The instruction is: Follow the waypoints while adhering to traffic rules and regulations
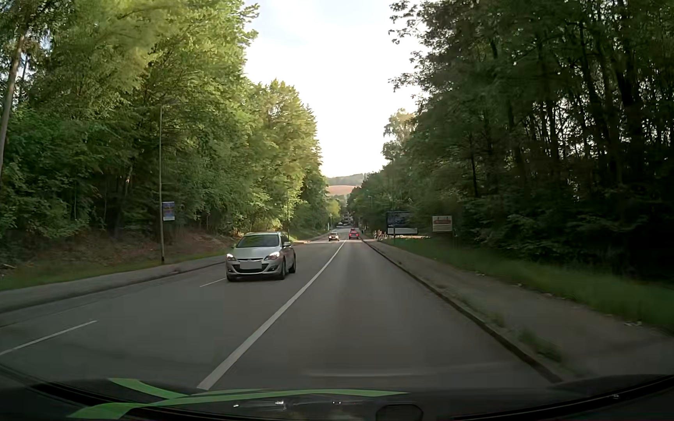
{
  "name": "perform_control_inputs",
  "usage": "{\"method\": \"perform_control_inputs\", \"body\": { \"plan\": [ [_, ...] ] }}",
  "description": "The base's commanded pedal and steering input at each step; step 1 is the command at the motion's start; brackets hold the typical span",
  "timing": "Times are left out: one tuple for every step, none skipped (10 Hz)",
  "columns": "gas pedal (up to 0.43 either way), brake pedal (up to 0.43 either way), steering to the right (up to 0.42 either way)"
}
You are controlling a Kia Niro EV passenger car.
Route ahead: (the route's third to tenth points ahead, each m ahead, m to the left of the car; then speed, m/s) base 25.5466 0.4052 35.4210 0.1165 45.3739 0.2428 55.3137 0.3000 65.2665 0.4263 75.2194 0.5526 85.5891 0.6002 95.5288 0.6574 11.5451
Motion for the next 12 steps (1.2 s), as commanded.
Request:
{"method": "perform_control_inputs", "body": {
  "plan": [
    [0.000,0.085,-0.008],
    [0.000,0.079,-0.008],
    [0.000,0.079,-0.008],
    [0.000,0.079,-0.008],
    [0.000,0.079,-0.008],
    [0.000,0.079,-0.009],
    [0.000,0.073,-0.008],
    [0.000,0.012,-0.009],
    [0.000,0.000,-0.008],
    [0.000,0.000,-0.008],
    [0.000,0.012,-0.008],
    [0.000,0.000,-0.008]
  ]
}}
